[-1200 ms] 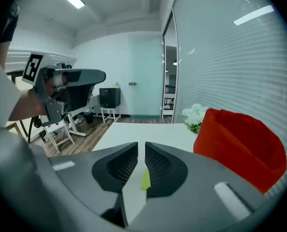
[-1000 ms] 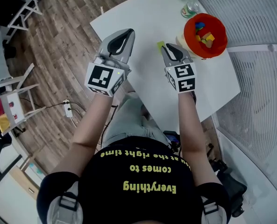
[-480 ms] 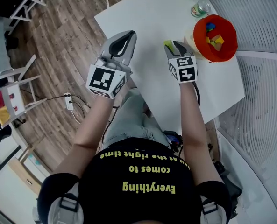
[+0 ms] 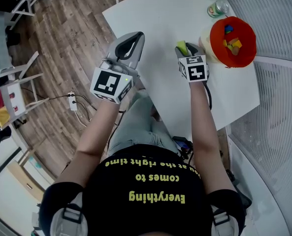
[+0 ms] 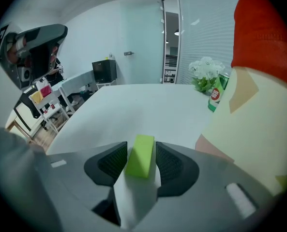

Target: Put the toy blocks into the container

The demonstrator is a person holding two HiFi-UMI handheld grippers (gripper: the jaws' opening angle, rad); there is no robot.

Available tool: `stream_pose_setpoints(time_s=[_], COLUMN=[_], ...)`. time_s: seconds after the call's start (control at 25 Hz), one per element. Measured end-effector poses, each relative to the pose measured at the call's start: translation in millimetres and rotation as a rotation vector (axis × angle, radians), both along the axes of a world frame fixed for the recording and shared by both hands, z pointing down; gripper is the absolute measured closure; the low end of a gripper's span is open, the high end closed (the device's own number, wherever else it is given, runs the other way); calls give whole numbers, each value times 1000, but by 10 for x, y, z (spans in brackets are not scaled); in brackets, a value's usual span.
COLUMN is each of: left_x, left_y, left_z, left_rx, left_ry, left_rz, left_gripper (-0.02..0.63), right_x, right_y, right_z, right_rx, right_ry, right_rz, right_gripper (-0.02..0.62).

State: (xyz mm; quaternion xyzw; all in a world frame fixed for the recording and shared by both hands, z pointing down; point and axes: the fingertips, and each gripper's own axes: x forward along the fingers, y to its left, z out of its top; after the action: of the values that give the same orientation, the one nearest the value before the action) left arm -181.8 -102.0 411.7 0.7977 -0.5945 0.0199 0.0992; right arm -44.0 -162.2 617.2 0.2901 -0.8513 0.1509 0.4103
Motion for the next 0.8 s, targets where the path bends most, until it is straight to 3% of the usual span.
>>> stream_pose_setpoints(time_s=[0.2, 0.4, 0.8], left_x=[-1, 4, -4], left_y=[-17, -34, -101], left_z=[39, 58, -4], left_rx=[-4, -12, 1], left_ry=[-4, -5, -19], left_rz=[2, 6, 17], left_gripper=[606, 606, 606], right_x=[14, -23, 26], right_y=[-2, 30, -17], right_z=[61, 52, -135], right_rx=[-20, -30, 11], right_ry=[-3, -16, -78], right_rz=[4, -2, 14], right_gripper=[399, 436, 443])
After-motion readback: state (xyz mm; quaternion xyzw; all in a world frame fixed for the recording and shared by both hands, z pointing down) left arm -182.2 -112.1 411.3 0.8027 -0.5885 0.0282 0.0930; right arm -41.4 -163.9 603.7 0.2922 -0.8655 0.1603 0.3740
